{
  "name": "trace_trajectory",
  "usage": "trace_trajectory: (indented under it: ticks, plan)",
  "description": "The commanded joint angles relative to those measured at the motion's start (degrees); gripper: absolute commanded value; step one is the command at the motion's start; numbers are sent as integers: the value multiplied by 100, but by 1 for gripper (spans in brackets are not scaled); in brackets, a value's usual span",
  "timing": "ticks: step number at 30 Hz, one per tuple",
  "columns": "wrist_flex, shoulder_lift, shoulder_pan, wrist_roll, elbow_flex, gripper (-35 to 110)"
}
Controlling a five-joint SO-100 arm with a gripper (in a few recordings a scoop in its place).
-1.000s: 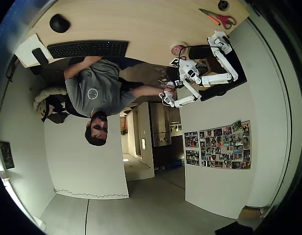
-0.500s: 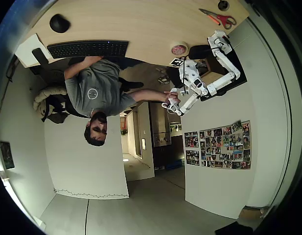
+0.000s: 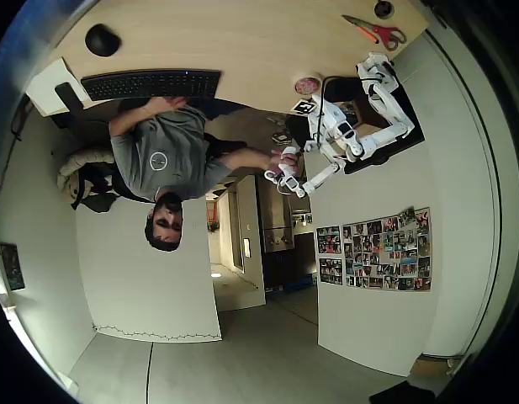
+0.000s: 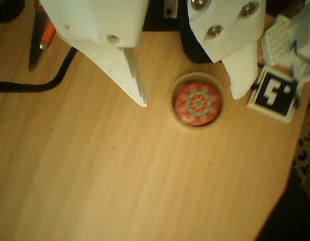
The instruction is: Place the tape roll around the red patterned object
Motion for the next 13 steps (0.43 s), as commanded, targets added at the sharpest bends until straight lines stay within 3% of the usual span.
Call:
trace_trajectory:
  ticks: [1, 13]
  plan:
    - [-44, -325, 114, -105, -475, 42]
    - [-1318, -439, 9, -79, 308, 40]
